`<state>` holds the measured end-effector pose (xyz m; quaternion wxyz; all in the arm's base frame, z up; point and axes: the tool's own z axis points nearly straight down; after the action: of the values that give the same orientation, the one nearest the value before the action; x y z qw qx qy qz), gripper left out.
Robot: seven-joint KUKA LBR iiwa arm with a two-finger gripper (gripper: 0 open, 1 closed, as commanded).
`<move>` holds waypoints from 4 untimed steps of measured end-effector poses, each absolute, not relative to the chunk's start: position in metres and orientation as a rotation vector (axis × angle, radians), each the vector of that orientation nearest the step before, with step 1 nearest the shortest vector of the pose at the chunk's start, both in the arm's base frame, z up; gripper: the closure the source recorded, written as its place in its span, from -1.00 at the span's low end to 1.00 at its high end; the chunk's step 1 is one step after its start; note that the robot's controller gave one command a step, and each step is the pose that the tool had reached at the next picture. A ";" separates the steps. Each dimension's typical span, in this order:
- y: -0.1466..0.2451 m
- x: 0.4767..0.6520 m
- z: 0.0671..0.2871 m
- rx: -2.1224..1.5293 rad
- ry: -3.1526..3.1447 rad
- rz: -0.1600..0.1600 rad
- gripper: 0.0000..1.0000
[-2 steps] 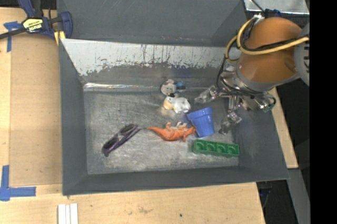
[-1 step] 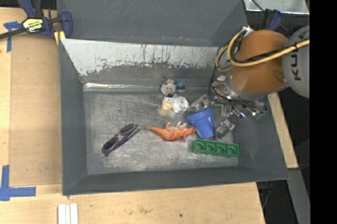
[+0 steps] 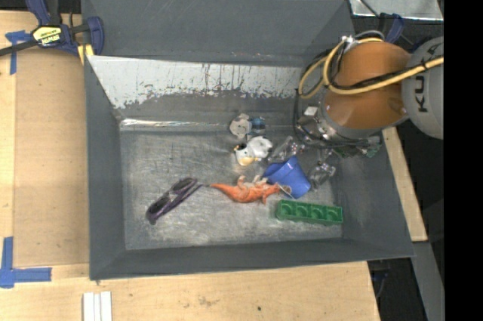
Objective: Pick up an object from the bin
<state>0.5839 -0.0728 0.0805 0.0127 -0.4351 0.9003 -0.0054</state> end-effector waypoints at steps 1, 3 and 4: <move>-0.073 0.584 0.081 -1.355 2.806 -0.017 1.00; -0.073 0.584 0.083 -1.356 2.815 -0.011 1.00; -0.073 0.582 0.087 -1.361 2.824 -0.004 1.00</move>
Offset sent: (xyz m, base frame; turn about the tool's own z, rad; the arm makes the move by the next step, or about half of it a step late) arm -0.0001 0.0000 0.0003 0.0002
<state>0.5821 -0.0728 0.0870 0.0034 -0.4342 0.9008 -0.0012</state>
